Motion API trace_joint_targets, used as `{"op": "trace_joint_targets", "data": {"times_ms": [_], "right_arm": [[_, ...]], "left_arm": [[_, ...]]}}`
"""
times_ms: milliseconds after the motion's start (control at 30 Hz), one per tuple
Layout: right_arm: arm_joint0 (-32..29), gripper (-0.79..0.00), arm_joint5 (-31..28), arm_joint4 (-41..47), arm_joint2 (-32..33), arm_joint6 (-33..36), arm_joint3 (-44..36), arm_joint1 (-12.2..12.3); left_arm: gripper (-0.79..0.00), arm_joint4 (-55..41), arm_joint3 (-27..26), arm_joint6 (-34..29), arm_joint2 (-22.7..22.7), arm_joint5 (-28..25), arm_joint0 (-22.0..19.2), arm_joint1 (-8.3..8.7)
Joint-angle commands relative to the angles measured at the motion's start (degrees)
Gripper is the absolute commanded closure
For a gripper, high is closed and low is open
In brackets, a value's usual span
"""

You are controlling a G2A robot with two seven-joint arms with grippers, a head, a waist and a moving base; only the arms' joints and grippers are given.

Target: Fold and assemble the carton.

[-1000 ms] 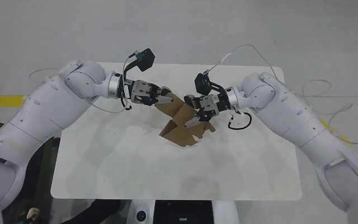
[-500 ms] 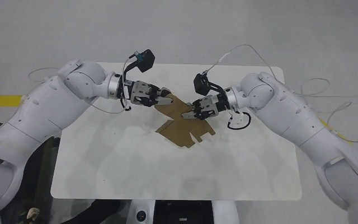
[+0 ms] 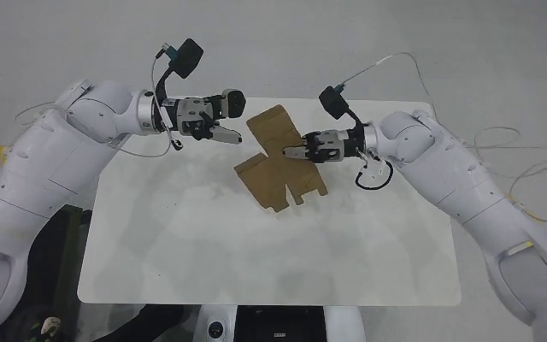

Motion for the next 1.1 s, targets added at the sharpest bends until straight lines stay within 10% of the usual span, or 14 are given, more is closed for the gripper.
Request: {"op": "trace_joint_targets", "data": {"times_ms": [0,900,1067], "right_arm": [[-1.7,0.0,0.0,1.7,2.8,-0.9,-0.8,0.2],[-15.9,0.0,0.0,0.0,23.3,-9.3,-2.9,-4.7],[-16.4,0.0,0.0,-1.7,24.9,-8.7,-2.5,-5.9]], "left_arm": [[-0.785,2.0,-0.3,1.7,-2.2,0.0,2.1,0.24],[-0.785,10.7,-4.9,3.4,-8.9,0.0,12.5,-3.45],[-0.074,9.3,-4.5,1.8,-9.4,0.0,13.0,-4.19]]}}
